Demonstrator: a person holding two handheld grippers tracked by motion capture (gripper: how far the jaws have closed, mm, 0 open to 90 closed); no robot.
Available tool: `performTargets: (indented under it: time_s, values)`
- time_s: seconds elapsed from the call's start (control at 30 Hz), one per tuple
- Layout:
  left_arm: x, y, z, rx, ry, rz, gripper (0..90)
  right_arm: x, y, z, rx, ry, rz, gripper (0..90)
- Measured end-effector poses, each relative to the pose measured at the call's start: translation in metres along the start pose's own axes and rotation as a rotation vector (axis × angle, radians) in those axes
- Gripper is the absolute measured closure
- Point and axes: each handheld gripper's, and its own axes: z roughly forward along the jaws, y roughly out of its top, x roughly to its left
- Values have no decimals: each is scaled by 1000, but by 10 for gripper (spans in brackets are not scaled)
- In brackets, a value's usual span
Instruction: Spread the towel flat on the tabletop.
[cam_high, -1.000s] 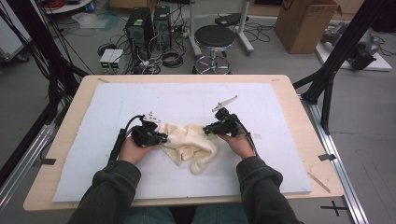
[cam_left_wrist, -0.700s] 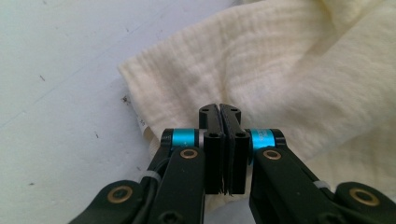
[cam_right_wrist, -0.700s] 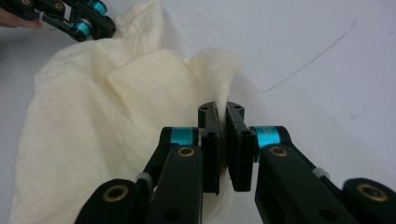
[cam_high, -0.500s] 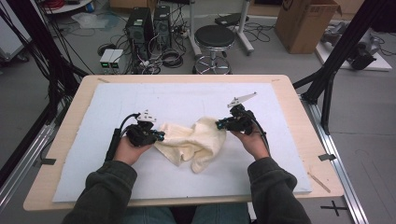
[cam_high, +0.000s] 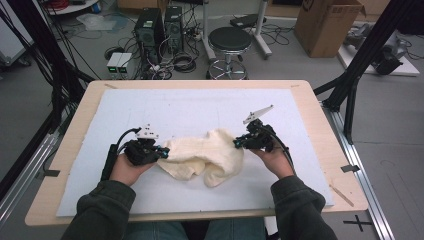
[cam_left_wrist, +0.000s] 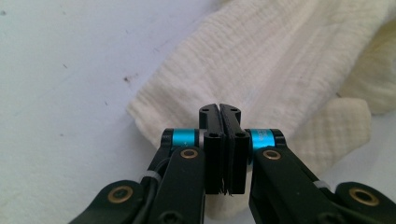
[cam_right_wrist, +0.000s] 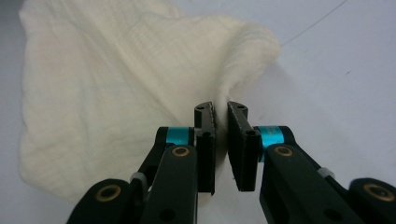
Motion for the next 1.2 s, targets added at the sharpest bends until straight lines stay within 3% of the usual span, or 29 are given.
performTargets:
  time_s: [0.37, 0.43, 0.57, 0.6, 0.63, 0.87, 0.93, 1.2]
  values:
    - [-13, -21, 3, 29, -58, -1, 875, 2, -23, 19, 67, 48, 32, 775]
    - [-12, -21, 2, 19, -66, -4, 859, 2, -24, 19, 54, 54, 37, 747]
    - [-6, -16, -6, -20, -70, -24, 720, -3, -23, 10, -5, 59, 40, 623]
    - [-6, -16, -6, -20, -70, -24, 709, -3, -23, 10, -5, 59, 40, 623]
    - [-2, -10, -11, -33, -66, -27, 698, -5, -20, 3, -45, 68, 51, 598]
    - [13, 6, -18, -95, -44, -49, 585, -12, -7, -5, -103, 41, 43, 562]
    - [18, 10, -16, -108, -47, -59, 576, -14, -6, -3, -107, 45, 44, 562]
    - [35, 10, 17, -41, -39, -79, 490, -20, -2, 22, -44, 60, 55, 555]
